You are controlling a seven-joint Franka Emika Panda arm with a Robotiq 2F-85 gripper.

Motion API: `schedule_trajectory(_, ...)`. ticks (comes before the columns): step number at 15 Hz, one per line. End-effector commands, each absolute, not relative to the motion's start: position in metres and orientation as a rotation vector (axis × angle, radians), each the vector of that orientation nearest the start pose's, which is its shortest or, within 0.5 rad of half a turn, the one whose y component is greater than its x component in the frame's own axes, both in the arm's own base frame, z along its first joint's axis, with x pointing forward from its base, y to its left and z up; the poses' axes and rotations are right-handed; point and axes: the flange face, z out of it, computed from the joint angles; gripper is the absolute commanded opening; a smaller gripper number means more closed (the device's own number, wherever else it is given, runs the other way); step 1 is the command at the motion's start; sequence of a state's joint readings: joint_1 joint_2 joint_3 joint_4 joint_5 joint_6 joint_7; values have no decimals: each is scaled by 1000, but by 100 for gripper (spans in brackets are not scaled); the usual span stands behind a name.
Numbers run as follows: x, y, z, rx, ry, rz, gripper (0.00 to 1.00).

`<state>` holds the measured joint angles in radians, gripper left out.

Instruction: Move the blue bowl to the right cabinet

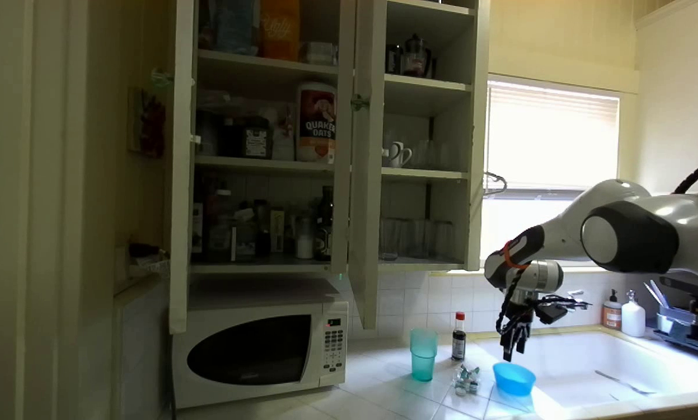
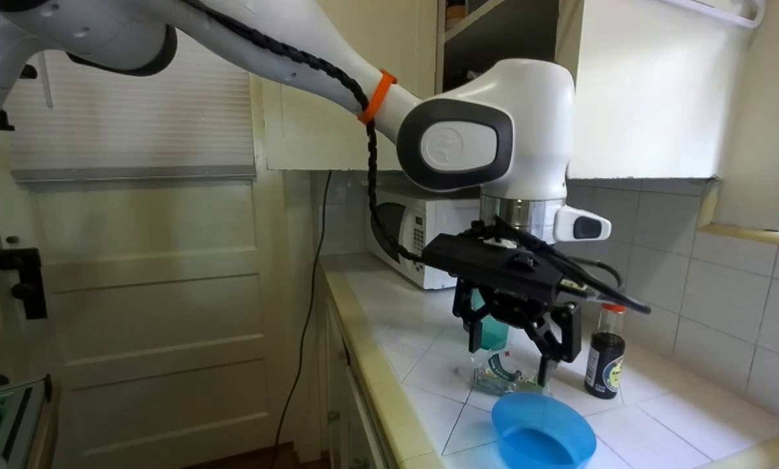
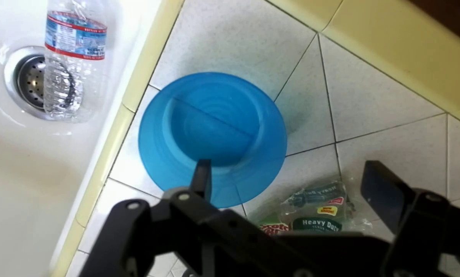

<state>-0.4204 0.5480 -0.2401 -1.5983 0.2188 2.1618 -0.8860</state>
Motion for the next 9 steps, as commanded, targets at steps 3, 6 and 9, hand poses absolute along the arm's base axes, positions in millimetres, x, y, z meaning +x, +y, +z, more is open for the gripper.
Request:
schedule_trajectory(3,582,-415,273,-3096,-98,17,100)
schedule_trajectory(6,588,-415,256,-3090,-75,51,89)
schedule_trajectory(9,594,-413,249,-3092,-70,78,65)
